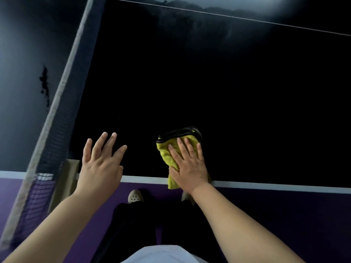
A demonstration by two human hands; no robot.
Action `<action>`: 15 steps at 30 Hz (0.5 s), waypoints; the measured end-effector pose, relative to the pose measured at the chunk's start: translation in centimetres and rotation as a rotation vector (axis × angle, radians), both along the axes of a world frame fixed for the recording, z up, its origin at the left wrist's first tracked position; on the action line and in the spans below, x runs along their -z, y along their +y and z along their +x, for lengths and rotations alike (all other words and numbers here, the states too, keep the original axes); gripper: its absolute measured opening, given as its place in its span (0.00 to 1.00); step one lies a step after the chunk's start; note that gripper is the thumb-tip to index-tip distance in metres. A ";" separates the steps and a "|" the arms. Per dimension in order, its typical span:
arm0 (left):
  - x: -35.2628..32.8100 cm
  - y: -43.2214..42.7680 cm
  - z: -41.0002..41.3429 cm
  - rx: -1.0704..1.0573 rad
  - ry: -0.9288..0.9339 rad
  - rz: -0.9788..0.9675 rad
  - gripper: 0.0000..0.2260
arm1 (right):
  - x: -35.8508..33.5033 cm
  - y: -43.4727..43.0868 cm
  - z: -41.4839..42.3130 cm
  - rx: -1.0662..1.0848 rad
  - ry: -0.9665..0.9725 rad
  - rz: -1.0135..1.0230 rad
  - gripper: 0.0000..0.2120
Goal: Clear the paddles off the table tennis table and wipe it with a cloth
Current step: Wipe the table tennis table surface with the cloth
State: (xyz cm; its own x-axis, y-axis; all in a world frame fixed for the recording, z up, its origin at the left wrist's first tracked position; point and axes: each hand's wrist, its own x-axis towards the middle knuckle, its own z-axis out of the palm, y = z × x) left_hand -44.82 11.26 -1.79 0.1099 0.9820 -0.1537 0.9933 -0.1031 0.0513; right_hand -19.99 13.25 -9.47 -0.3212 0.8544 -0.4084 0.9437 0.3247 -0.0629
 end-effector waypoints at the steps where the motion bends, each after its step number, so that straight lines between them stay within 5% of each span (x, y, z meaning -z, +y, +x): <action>1: 0.3 -0.1 0.9 -0.003 -0.003 -0.011 0.29 | 0.0 0.2 1.9 0.034 -0.038 -0.007 0.33; 8: 1.6 -0.5 4.9 -0.009 -0.056 -0.038 0.26 | -0.4 1.1 12.3 0.289 -0.154 -0.007 0.36; 15: 0.1 -1.3 2.9 0.026 -0.012 0.016 0.19 | 0.1 0.6 8.7 0.415 -0.062 0.052 0.34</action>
State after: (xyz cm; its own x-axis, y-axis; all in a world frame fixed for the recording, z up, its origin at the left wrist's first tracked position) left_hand -41.87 9.92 -1.84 0.1373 0.9811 -0.1362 0.9896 -0.1300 0.0613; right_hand -11.30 13.82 -9.57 0.0786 0.9260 -0.3694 0.9966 -0.0828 0.0044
